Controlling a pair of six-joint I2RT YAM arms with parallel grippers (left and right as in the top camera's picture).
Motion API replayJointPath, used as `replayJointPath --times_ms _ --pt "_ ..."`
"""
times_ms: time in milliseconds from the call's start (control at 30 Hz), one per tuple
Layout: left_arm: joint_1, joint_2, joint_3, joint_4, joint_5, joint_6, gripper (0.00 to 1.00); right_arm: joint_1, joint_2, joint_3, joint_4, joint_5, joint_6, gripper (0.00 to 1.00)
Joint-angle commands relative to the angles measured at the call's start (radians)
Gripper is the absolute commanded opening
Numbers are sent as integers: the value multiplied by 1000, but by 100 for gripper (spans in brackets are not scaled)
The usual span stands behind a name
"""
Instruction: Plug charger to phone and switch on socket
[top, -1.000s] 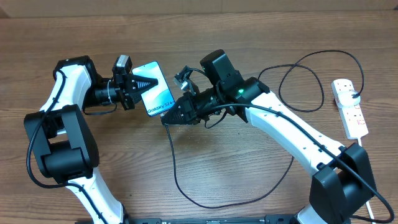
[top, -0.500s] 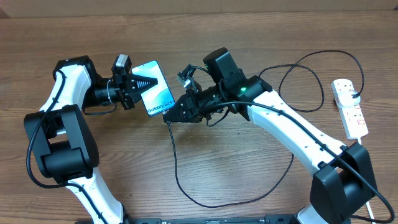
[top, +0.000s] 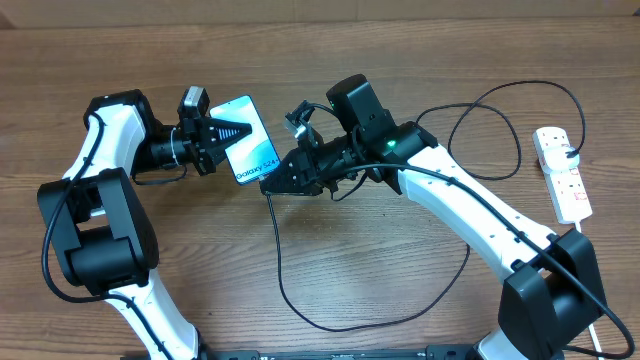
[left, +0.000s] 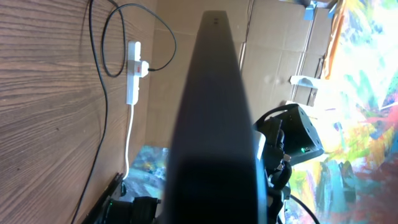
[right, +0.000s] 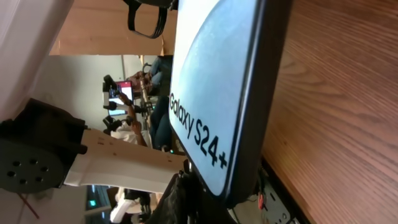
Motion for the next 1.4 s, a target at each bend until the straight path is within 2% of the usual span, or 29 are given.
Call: replayJointPath --times_ms 0,467,1367 --pt "-3 -36 16 -4 21 30 4 -13 4 8 16 55 36 4" --pt "-3 -36 16 -5 21 55 4 -13 4 8 97 128 93 4" --pt "-3 -36 15 -5 -13 126 4 -15 34 8 221 227 93 4"
